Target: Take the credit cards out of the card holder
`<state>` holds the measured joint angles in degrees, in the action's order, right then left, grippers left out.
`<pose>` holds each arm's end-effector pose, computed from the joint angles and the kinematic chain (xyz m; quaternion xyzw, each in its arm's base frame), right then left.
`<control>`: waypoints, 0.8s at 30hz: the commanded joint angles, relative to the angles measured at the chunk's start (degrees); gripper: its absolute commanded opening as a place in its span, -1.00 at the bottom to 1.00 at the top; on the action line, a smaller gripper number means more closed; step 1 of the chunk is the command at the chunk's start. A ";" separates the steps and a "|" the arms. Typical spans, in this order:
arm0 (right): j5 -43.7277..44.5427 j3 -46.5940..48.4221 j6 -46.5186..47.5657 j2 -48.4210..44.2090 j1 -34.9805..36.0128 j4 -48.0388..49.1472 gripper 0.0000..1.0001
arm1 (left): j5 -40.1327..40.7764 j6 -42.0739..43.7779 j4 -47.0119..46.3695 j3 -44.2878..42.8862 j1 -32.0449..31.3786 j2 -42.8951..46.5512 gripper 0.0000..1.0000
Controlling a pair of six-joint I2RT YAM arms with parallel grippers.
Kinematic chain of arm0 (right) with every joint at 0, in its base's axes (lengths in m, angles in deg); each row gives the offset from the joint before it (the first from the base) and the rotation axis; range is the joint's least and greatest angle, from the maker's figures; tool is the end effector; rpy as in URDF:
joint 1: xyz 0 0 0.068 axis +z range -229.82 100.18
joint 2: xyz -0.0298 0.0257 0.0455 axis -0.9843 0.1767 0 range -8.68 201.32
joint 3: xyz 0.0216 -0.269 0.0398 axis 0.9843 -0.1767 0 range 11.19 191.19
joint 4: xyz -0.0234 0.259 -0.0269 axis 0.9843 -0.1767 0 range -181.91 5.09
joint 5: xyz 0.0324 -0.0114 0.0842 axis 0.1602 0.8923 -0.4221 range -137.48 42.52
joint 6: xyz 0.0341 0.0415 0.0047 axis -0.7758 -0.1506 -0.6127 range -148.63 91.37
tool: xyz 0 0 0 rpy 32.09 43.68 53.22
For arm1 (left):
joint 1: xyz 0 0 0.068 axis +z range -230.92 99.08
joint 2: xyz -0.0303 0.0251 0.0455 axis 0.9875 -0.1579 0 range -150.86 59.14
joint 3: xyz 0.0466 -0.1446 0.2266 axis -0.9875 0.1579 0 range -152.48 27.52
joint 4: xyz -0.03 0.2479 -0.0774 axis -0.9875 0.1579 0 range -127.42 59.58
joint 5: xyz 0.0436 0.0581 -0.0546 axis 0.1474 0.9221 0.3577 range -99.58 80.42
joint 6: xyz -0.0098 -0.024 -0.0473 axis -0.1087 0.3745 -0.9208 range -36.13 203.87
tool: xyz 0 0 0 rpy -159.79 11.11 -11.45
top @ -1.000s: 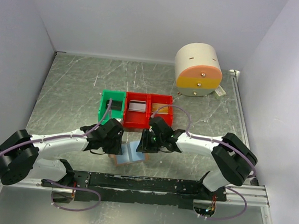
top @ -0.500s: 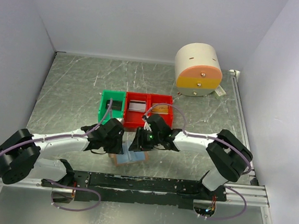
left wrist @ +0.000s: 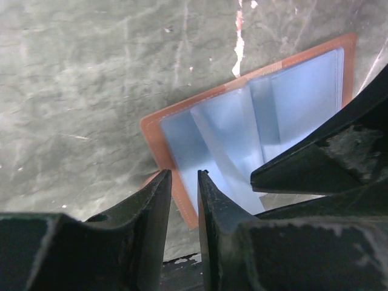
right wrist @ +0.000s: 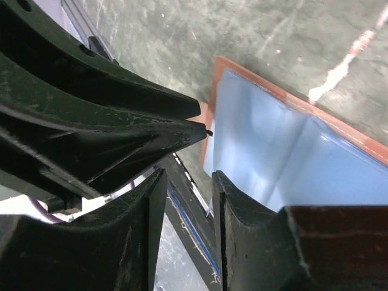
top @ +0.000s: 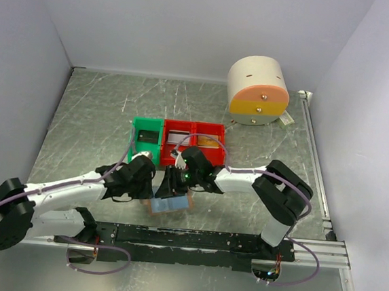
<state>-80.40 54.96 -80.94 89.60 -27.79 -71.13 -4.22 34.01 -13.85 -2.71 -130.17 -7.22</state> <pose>0.1864 0.2703 0.1423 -0.1160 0.8720 0.4736 0.0417 0.1346 -0.1514 0.1648 -0.0173 0.9641 -0.1694 0.2037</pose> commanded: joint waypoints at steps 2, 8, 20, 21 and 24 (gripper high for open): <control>-0.94 2.52 -0.12 2.72 0.74 0.45 -0.26 | 8.16 -5.90 7.92 0.27 -0.29 5.88 -0.26; -7.81 1.41 -1.22 1.24 1.44 8.05 -0.19 | 10.44 -8.74 11.30 0.04 -0.31 12.71 -0.13; 0.16 0.86 1.32 -3.14 3.29 2.09 -0.22 | 8.05 -8.76 9.12 -1.31 -0.23 12.86 0.08; 5.57 0.73 2.20 -6.45 3.10 -2.02 -0.22 | 7.52 -8.50 8.40 -1.25 -0.31 12.66 0.08; 18.91 -0.02 3.73 -12.59 1.81 -12.75 -0.23 | 4.09 -6.43 5.10 -0.73 -0.28 12.23 0.08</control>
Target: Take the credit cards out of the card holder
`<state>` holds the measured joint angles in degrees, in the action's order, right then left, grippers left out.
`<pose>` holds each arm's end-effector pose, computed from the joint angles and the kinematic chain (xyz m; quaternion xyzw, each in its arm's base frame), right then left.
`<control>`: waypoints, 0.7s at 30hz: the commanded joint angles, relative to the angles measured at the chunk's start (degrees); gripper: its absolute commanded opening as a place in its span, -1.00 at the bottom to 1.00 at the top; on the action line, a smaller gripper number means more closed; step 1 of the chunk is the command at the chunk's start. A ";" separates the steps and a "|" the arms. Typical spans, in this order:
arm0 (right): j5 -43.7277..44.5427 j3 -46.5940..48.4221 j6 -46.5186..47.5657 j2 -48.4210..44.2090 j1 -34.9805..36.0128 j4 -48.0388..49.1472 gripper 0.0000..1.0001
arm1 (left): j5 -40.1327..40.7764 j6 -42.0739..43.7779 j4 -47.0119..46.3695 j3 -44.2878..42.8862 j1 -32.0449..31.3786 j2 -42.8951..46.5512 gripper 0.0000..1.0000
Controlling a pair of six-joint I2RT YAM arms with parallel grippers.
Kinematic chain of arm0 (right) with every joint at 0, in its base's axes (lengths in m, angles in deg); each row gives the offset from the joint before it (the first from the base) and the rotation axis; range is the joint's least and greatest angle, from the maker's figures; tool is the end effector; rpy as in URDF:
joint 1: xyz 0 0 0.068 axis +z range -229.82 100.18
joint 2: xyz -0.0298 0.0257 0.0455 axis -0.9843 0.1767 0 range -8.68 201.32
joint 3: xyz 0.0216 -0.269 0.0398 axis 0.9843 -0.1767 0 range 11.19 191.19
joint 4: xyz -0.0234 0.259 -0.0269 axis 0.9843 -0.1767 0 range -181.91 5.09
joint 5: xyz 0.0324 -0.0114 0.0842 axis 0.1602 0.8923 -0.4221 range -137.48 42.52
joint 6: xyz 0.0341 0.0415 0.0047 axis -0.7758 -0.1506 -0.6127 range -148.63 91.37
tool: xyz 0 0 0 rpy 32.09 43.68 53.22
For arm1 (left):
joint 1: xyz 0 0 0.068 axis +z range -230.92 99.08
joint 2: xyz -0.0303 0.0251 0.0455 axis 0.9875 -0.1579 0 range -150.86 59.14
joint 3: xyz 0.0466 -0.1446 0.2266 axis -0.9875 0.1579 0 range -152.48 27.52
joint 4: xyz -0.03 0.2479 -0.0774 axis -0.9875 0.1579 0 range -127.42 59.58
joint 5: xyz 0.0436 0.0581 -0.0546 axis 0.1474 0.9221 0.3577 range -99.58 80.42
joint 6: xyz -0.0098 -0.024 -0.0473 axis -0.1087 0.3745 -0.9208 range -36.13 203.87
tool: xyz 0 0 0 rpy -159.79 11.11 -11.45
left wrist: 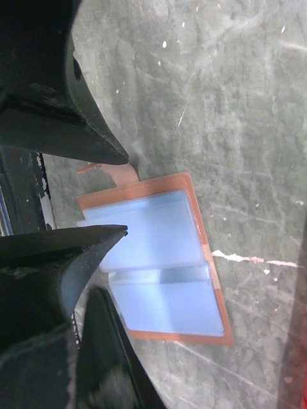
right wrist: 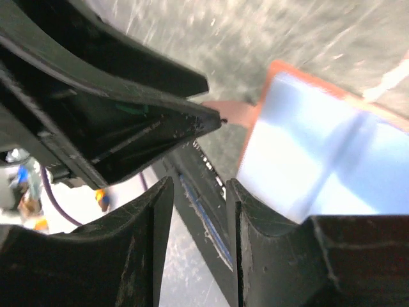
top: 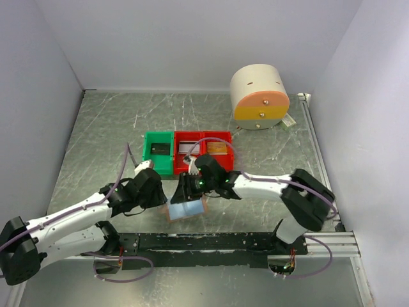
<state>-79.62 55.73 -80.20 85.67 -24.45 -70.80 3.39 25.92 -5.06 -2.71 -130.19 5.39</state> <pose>0.1711 0.2810 0.1675 -0.1546 0.8504 0.4989 0.0630 0.1191 -0.1263 0.1936 -0.1049 0.9447 -0.1706 0.2598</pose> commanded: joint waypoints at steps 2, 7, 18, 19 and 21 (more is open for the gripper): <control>23.27 -2.20 2.87 -11.66 -2.92 -18.15 -0.23 | -6.03 3.24 -6.46 -0.31 -0.22 -0.87 0.08; 25.55 -5.29 2.91 -14.92 -5.29 -22.08 -0.19 | -11.48 6.54 -10.90 -0.18 -0.26 -5.01 0.08; 20.11 -5.57 2.87 -8.37 -5.28 -18.74 -0.18 | -12.51 7.06 -10.41 0.26 -0.37 -14.71 0.03; 20.29 -5.37 2.96 -7.88 -5.28 -19.10 -0.19 | -12.46 7.06 -10.80 0.52 -0.38 -15.09 0.03; 20.89 -4.70 3.41 -6.82 -5.18 -20.54 -0.19 | -12.60 7.14 -11.52 1.02 -0.34 -15.74 0.02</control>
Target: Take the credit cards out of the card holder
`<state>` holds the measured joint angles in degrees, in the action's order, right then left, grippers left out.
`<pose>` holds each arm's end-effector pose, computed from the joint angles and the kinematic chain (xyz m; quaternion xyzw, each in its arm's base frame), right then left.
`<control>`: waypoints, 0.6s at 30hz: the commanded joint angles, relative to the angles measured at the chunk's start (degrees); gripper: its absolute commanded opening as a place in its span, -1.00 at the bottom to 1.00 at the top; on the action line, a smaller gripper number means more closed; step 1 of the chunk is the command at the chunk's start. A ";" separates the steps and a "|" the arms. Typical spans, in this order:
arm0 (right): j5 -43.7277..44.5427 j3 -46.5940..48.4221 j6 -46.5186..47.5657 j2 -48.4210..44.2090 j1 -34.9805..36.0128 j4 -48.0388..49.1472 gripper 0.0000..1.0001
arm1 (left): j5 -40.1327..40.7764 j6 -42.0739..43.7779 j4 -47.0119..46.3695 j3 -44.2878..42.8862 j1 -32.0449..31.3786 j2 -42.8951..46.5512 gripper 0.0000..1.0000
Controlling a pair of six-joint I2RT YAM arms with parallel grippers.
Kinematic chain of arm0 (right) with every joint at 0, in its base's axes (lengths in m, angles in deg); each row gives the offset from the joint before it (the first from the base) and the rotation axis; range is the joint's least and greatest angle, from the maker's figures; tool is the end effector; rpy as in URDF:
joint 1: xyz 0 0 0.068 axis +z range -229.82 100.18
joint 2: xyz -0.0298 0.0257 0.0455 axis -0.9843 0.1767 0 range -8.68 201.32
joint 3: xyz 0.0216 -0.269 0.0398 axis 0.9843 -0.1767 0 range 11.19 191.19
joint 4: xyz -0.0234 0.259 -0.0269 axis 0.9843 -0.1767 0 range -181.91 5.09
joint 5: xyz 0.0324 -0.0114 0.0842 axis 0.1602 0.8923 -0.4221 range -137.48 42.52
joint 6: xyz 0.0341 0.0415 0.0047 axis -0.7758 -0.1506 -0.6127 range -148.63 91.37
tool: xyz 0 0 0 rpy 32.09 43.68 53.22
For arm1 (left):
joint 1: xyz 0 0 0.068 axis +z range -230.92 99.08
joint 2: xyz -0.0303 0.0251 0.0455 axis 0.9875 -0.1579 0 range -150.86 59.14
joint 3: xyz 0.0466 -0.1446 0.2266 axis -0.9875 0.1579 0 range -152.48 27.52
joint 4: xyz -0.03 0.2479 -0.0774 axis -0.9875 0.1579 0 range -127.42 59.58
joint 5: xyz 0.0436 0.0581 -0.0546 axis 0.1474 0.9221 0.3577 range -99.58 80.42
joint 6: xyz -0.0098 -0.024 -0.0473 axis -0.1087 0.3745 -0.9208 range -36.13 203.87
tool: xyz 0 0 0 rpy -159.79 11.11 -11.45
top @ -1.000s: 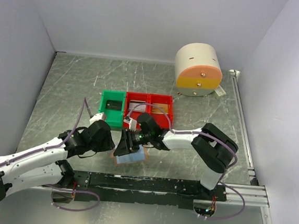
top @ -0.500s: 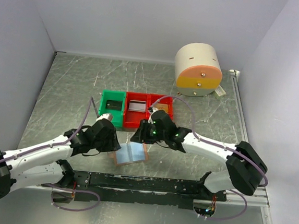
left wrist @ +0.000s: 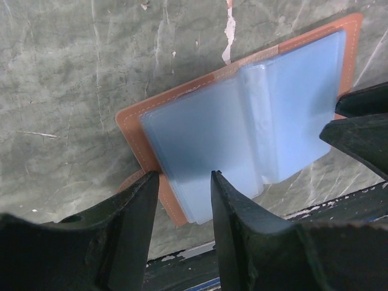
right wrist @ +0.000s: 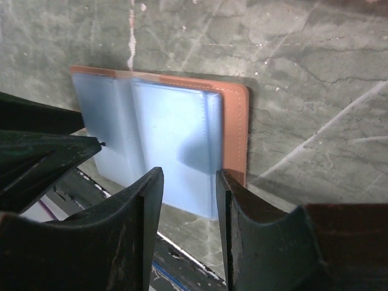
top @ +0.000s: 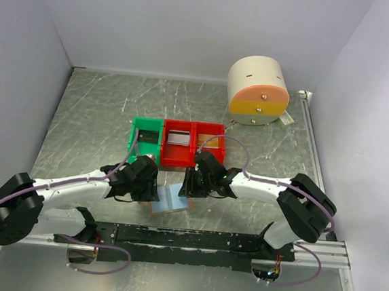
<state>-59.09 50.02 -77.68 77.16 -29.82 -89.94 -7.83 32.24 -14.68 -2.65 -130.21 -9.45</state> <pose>0.1737 0.2181 0.1526 -0.0407 0.9405 0.3082 0.1372 0.1349 -0.1553 0.1580 -0.0236 0.9681 -0.1826 0.1699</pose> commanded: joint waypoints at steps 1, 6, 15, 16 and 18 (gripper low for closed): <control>0.66 1.33 1.16 2.09 0.19 -1.91 -0.19 | -1.48 0.83 -2.11 1.07 -0.33 -1.25 0.00; -2.61 0.91 1.11 3.74 0.20 0.81 -0.18 | -1.72 1.21 -3.48 1.89 -0.30 -2.59 -0.11; -11.71 -2.28 -6.57 3.80 0.19 17.55 -0.47 | -1.72 1.50 -4.50 2.17 -0.35 -3.67 -0.23; -12.09 -1.90 -6.47 4.08 0.18 17.75 -0.52 | -1.70 1.46 -4.52 2.24 -0.34 -3.53 -0.24; -11.97 -0.85 -5.92 4.60 0.21 16.73 -0.76 | -1.74 1.30 -4.69 2.52 -0.35 -3.31 -0.25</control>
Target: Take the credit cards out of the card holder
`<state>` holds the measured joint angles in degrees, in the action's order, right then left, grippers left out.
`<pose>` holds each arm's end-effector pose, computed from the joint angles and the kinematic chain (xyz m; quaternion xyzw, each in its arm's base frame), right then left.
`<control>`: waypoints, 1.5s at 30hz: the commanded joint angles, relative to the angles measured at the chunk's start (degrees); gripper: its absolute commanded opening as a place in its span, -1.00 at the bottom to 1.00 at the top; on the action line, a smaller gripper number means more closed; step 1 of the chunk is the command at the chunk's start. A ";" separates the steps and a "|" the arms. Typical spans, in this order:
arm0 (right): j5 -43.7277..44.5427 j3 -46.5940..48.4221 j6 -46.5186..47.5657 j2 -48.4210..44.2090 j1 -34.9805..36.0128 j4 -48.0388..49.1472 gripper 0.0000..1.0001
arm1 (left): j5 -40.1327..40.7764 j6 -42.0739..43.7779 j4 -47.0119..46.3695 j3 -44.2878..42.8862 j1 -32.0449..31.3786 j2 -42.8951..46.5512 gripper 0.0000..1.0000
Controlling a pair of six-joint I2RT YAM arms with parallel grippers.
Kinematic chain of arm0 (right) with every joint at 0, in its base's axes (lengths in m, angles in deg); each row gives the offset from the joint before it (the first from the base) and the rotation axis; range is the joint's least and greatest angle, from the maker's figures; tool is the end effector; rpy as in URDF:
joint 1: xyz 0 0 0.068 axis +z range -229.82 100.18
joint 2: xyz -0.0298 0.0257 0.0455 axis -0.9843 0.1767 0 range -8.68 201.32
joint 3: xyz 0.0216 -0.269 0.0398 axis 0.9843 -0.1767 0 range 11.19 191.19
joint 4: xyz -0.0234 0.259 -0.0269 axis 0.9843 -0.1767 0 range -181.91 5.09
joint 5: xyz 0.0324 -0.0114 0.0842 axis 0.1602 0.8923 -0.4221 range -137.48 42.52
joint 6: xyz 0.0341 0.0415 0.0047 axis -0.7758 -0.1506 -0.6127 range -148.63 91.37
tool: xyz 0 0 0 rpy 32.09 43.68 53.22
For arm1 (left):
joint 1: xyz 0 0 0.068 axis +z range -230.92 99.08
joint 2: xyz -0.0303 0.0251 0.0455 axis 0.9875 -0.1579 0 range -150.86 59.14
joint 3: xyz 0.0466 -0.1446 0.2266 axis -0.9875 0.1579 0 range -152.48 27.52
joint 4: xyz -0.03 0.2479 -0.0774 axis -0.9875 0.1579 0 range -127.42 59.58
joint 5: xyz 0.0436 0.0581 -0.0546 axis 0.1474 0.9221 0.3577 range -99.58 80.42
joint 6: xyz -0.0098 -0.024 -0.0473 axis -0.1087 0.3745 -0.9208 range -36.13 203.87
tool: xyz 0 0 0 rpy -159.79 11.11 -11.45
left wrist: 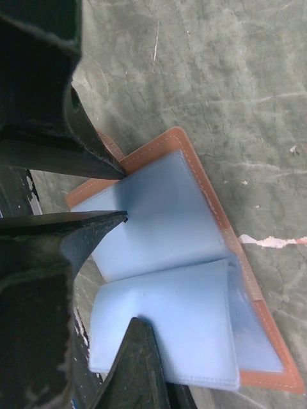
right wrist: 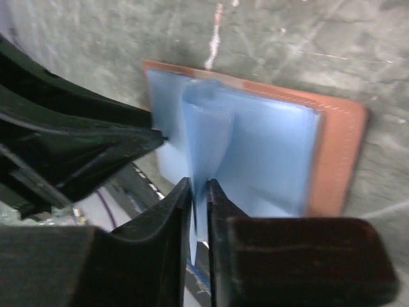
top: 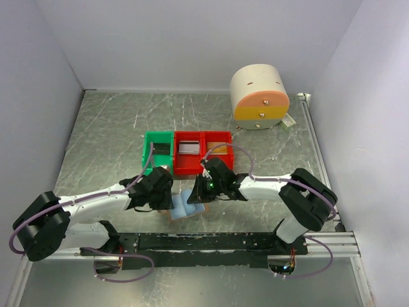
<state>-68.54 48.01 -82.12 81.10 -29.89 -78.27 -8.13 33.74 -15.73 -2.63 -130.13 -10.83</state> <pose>0.1759 0.2290 0.1405 -0.0396 0.9143 0.3921 0.0934 0.1367 -0.1573 0.1543 -0.0109 0.9691 -0.1796 0.1685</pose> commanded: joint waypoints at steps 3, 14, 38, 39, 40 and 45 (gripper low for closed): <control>-2.17 2.10 -0.81 0.94 0.26 3.75 -1.00 | -1.30 -0.32 -3.64 2.78 -0.42 -1.66 -0.25; 13.38 7.61 6.30 -2.39 0.31 -17.78 -0.20 | -0.37 -0.50 -2.36 2.85 -0.39 0.08 -0.27; 14.13 11.62 9.32 5.74 4.54 -21.15 0.07 | -0.83 -0.06 -3.18 1.65 -0.39 -1.87 -0.29; 12.15 11.15 9.10 5.81 4.50 -19.32 0.01 | -0.87 -0.06 -3.38 1.67 -0.36 -1.91 -0.29; 9.79 10.46 8.81 5.95 4.54 -17.12 -0.03 | -1.00 -0.06 -3.56 1.81 -0.39 -1.94 -0.29; -0.26 7.52 4.03 6.67 4.55 -5.18 -0.28 | -1.07 0.03 -3.59 1.73 -0.39 -2.36 -0.30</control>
<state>-60.12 58.31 -74.45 85.21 -26.22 -94.03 -8.39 33.72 -17.70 -1.84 -130.13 -10.66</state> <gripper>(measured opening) 0.405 0.356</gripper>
